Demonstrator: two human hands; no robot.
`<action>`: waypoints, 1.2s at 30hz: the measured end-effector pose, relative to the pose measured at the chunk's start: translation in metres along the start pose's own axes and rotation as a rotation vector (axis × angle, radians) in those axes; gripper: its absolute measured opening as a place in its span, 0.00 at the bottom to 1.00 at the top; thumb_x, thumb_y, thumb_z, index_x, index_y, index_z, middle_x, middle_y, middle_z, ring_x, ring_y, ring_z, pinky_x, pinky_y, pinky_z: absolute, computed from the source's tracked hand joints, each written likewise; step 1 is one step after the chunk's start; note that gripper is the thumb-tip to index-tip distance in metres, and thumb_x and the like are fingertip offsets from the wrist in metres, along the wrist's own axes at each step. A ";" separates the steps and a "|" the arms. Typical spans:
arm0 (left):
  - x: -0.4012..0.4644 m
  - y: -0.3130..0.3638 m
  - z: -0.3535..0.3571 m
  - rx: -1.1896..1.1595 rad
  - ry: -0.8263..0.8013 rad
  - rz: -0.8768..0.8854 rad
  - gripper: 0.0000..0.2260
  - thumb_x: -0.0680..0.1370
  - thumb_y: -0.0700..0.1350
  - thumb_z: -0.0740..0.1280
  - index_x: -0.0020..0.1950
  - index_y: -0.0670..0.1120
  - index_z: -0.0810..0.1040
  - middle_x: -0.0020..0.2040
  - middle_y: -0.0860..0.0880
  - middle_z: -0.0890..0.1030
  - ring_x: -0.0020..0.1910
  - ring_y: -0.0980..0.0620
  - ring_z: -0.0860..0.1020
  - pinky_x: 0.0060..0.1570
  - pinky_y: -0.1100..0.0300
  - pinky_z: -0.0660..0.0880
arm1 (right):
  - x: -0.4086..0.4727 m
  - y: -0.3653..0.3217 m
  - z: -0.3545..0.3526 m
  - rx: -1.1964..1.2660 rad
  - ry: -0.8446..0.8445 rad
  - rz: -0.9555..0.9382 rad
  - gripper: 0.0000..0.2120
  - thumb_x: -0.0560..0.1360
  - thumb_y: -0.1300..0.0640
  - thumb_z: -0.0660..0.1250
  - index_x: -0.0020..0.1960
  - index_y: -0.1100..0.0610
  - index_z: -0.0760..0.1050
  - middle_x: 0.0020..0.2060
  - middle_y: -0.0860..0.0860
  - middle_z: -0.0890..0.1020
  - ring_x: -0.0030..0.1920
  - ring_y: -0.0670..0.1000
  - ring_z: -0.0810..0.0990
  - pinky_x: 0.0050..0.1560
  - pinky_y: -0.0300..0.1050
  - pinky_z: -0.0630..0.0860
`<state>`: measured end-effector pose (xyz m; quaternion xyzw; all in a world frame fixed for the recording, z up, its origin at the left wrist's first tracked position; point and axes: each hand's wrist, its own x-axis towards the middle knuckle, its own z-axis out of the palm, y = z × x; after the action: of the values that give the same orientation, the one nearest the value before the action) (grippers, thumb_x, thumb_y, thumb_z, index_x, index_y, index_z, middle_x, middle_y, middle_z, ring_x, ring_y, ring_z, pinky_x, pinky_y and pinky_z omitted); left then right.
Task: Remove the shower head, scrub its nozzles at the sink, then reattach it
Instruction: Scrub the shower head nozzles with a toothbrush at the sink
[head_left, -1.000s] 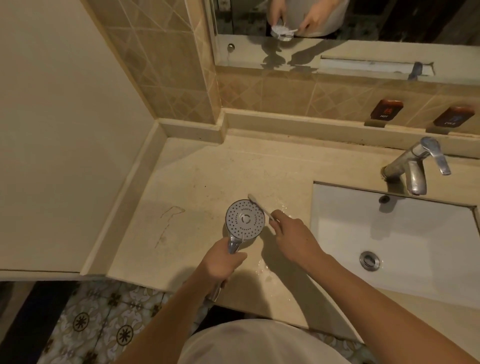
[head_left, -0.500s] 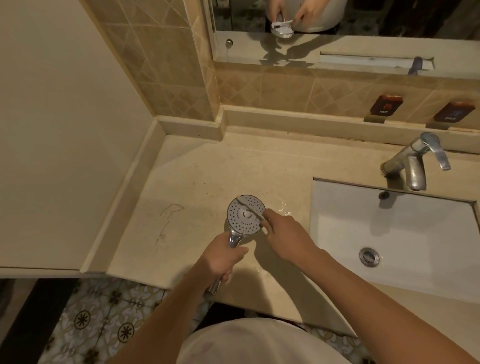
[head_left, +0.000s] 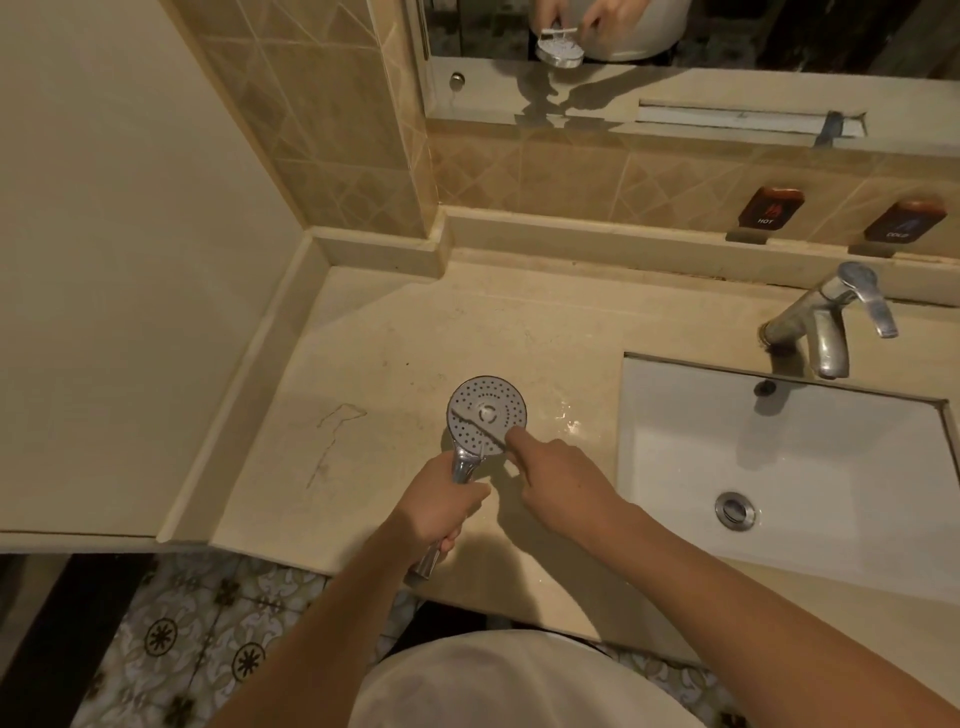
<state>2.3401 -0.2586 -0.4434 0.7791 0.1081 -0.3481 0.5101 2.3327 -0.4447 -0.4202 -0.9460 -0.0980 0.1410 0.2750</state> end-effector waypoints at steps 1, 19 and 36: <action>0.000 0.000 0.000 0.006 0.001 0.003 0.06 0.78 0.43 0.66 0.54 0.51 0.75 0.22 0.54 0.72 0.18 0.53 0.67 0.21 0.61 0.66 | 0.001 0.001 -0.001 -0.003 0.008 0.010 0.04 0.82 0.52 0.54 0.53 0.51 0.65 0.29 0.50 0.69 0.29 0.55 0.71 0.26 0.46 0.60; -0.003 -0.006 0.003 0.179 0.059 0.059 0.11 0.78 0.40 0.68 0.60 0.47 0.78 0.44 0.38 0.83 0.33 0.47 0.78 0.32 0.53 0.77 | 0.007 0.013 -0.013 -0.117 0.035 -0.018 0.06 0.78 0.57 0.58 0.54 0.51 0.65 0.29 0.48 0.66 0.28 0.55 0.68 0.26 0.44 0.56; 0.001 0.013 -0.004 0.306 0.120 0.066 0.12 0.78 0.41 0.67 0.61 0.50 0.77 0.48 0.44 0.85 0.44 0.36 0.85 0.39 0.52 0.79 | 0.008 0.006 -0.003 -0.270 0.033 -0.081 0.13 0.75 0.56 0.59 0.59 0.50 0.67 0.36 0.55 0.80 0.31 0.57 0.68 0.29 0.45 0.59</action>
<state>2.3492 -0.2616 -0.4339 0.8703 0.0583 -0.2962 0.3891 2.3418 -0.4490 -0.4227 -0.9719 -0.1498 0.0995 0.1522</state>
